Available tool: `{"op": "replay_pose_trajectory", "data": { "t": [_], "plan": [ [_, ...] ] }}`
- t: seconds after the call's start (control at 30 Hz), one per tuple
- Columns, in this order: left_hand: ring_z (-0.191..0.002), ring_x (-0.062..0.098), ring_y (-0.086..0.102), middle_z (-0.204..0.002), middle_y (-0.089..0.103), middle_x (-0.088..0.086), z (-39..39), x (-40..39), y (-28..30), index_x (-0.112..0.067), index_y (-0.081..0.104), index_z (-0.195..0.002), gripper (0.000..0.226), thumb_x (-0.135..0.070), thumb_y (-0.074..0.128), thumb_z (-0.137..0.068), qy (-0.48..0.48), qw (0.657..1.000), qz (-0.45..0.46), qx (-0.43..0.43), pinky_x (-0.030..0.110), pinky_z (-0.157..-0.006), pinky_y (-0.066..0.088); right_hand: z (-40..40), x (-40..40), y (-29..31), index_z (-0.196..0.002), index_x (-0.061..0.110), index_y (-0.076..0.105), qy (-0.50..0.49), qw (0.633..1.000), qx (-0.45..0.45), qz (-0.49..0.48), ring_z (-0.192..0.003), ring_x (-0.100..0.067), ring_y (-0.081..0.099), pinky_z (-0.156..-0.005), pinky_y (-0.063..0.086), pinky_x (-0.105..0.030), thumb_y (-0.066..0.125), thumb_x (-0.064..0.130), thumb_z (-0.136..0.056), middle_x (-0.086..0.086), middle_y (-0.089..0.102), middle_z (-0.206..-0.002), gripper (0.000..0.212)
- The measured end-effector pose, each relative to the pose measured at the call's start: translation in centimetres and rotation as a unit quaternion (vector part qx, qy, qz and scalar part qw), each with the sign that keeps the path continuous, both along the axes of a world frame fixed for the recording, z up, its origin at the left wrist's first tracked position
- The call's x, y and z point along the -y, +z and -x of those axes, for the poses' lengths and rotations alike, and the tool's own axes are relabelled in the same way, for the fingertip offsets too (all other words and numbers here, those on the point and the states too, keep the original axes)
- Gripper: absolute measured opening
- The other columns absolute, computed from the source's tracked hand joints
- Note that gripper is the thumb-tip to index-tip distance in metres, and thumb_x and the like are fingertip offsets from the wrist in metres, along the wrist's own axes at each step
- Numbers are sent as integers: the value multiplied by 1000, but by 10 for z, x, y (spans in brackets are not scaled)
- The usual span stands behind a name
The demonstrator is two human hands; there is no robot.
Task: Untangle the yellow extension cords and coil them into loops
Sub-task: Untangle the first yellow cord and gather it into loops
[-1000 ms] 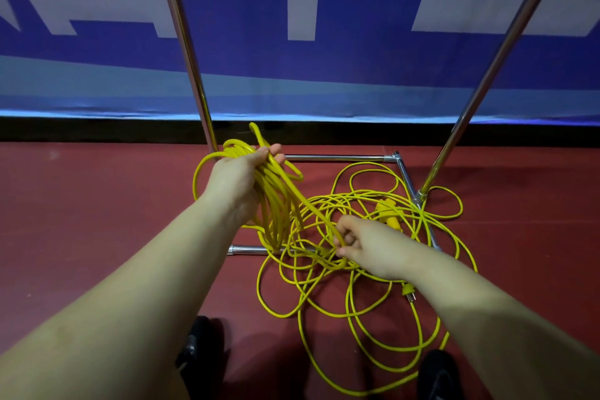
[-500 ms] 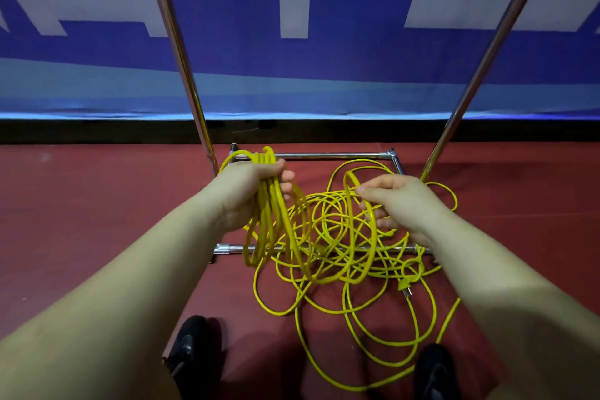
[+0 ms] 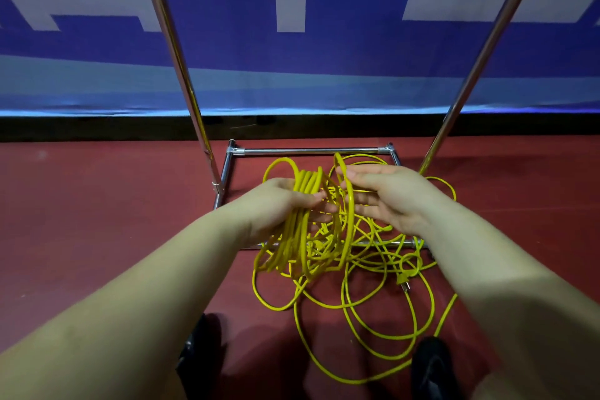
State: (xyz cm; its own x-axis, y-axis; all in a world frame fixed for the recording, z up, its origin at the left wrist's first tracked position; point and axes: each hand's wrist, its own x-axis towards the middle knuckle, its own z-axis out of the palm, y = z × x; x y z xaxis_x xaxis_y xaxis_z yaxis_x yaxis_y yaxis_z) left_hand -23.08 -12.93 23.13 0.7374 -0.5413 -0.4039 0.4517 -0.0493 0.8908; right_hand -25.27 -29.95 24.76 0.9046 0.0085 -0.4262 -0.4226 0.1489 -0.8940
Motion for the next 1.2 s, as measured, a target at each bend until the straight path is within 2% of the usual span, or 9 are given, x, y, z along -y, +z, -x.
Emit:
{"op": "replay_pose_trajectory", "data": {
  "t": [0.27,0.47,0.53,0.63,0.73,0.87,1.03,1.13,1.2],
  "plan": [
    [-73,20,66,-86,69,10,5,10,-8,-5,61,-105,16,-7,51,-93,-22,1000,6,13,31,-71,57,-4,-8,-3,-113,4,53,-62,997,7,-41,-71,-19,62,-54,56,-20,57,2,-88,-10,61,-83,25],
    [-62,15,68,-70,68,5,6,11,-4,-8,60,-94,12,-6,49,-94,-1,1000,14,0,29,-60,57,-2,0,-2,-101,13,60,2,992,51,111,-72,-11,64,-62,56,-22,63,14,-87,-1,65,-83,14],
    [-60,15,67,-69,66,5,4,10,0,-8,59,-89,11,-7,49,-94,38,999,19,-7,29,-56,57,0,-1,-4,-89,20,62,60,976,63,201,-73,-9,62,-65,54,-22,60,26,-89,3,65,-82,7],
    [-50,15,64,-59,64,5,-1,8,5,-4,56,-81,18,-10,49,-95,96,995,22,-7,26,-48,54,6,-5,-8,-83,23,64,202,933,44,295,-78,-9,61,-70,47,-25,53,45,-89,6,64,-85,25],
    [-46,14,62,-51,63,3,-7,4,9,-4,58,-74,28,-16,47,-97,149,989,19,-8,25,-46,52,13,-10,-16,-84,20,58,333,872,70,352,-60,-1,49,-62,37,-17,58,38,-88,8,60,-73,18],
    [-48,10,65,-48,61,-2,-14,-2,11,-8,57,-73,31,-23,46,-98,240,968,69,-39,22,-47,53,14,-12,-18,-87,15,54,341,877,89,328,-55,2,50,-57,37,-14,59,21,-90,11,62,-68,9],
    [-46,11,62,-47,59,-1,-28,-17,15,-8,53,-74,34,-30,44,-99,324,928,163,-89,28,-58,52,11,0,-26,-84,23,51,378,768,72,512,-66,-10,47,-59,35,-18,62,19,-86,11,46,-68,12],
    [-43,9,58,-47,53,-4,-33,-23,13,-14,53,-76,29,-38,53,-94,362,914,166,-77,21,-48,52,8,6,-28,-74,25,48,346,773,66,527,-61,-9,47,-57,37,-20,63,12,-85,10,46,-65,22],
    [-40,8,54,-45,50,-6,-35,-29,13,-16,52,-72,28,-35,56,-92,376,910,163,-60,17,-44,48,5,12,-27,-78,18,57,318,792,73,517,-56,-8,45,-55,36,-20,62,16,-87,8,49,-64,10]
  ]
}}
